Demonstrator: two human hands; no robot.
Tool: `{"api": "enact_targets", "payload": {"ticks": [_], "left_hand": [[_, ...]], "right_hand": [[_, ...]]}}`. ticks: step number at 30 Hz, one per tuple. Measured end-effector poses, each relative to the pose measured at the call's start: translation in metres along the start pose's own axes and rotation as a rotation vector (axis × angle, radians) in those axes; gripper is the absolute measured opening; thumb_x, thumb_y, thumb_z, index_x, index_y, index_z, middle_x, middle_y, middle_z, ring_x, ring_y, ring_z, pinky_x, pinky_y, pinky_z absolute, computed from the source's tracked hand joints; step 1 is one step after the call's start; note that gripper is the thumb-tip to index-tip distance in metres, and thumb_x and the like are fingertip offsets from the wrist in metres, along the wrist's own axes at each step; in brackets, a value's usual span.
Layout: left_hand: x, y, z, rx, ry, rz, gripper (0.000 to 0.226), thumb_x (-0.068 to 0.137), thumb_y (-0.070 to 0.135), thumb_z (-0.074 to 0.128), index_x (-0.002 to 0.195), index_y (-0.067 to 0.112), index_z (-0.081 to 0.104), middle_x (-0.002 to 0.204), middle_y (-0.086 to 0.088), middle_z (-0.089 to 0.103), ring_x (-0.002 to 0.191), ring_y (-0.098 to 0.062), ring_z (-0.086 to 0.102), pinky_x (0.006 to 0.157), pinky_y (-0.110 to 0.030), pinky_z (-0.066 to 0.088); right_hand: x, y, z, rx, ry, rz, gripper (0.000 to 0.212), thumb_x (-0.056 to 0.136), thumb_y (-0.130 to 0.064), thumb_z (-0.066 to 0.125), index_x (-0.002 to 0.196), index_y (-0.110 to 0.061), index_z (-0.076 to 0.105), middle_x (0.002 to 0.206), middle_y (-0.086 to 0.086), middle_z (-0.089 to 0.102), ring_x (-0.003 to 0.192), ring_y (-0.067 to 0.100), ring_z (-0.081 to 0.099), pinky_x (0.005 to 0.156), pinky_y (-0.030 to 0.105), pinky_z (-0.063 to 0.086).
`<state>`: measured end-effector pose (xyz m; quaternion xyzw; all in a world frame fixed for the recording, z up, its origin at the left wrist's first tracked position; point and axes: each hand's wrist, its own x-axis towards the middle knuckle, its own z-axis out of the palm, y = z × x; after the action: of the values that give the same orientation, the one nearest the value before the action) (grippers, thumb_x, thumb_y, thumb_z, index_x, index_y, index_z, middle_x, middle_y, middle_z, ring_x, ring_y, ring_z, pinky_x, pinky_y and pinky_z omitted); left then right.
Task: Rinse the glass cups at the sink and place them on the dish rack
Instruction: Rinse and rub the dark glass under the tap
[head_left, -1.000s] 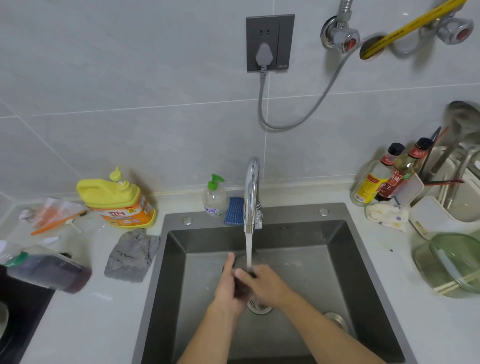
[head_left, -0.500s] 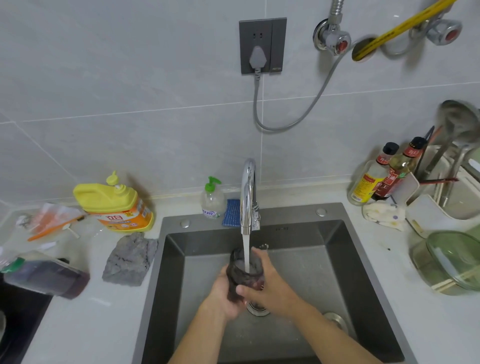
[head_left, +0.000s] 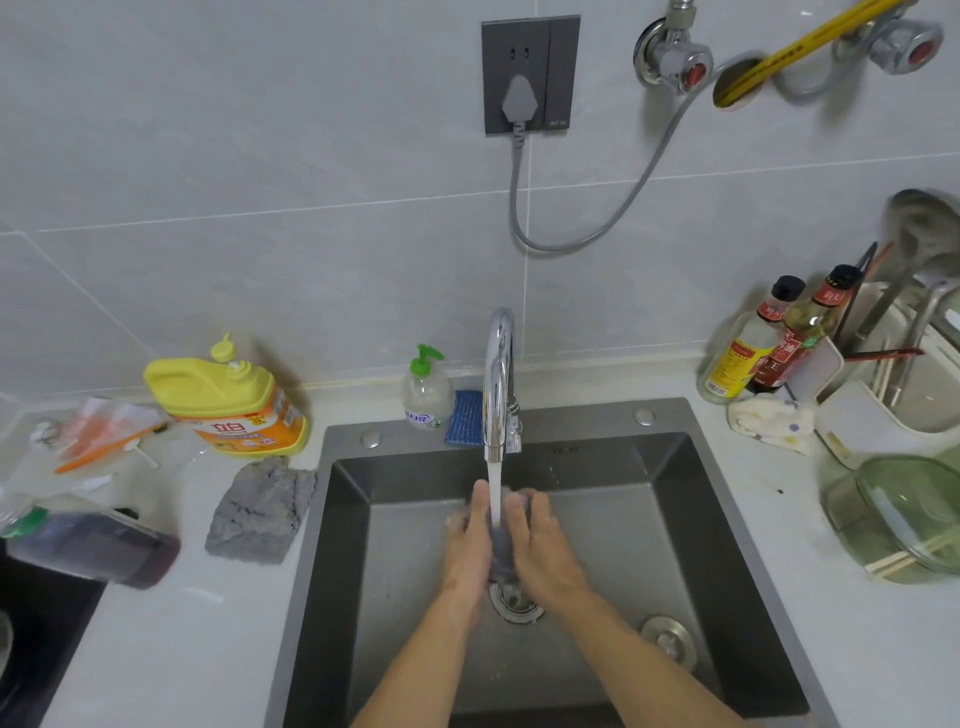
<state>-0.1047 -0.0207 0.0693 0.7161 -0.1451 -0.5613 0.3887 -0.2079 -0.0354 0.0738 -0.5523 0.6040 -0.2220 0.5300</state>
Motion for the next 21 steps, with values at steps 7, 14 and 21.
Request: {"api": "enact_targets", "payload": {"ticks": [7, 14, 21], "left_hand": [[-0.01, 0.001, 0.004, -0.195, -0.115, 0.034, 0.05, 0.102, 0.064, 0.045, 0.128, 0.028, 0.068, 0.121, -0.007, 0.076, 0.105, -0.021, 0.075, 0.081, -0.035, 0.063], [-0.009, 0.005, 0.002, -0.316, -0.05, 0.012, 0.047, 0.092, 0.048, 0.071, 0.125, 0.015, 0.072, 0.106, -0.009, 0.081, 0.094, -0.025, 0.079, 0.081, -0.038, 0.061], [-0.013, 0.003, 0.001, -0.353, -0.084, -0.028, 0.054, 0.108, 0.053, 0.041, 0.125, 0.013, 0.073, 0.11, -0.011, 0.081, 0.097, -0.018, 0.079, 0.073, -0.029, 0.06]], "right_hand": [[0.017, 0.005, 0.02, 0.393, 0.109, 0.221, 0.11, 0.06, -0.099, 0.057, 0.141, -0.025, 0.049, 0.132, 0.003, 0.065, 0.118, 0.024, 0.066, 0.106, 0.051, 0.053], [0.01, -0.007, 0.016, 0.424, -0.014, 0.075, 0.053, 0.109, -0.041, 0.043, 0.159, -0.027, 0.031, 0.143, -0.003, 0.051, 0.128, 0.019, 0.056, 0.098, 0.023, 0.049], [0.015, -0.024, 0.02, 0.355, 0.036, 0.272, 0.064, 0.105, -0.056, 0.041, 0.15, -0.011, 0.039, 0.141, 0.016, 0.059, 0.123, 0.033, 0.064, 0.08, 0.036, 0.059]]}}
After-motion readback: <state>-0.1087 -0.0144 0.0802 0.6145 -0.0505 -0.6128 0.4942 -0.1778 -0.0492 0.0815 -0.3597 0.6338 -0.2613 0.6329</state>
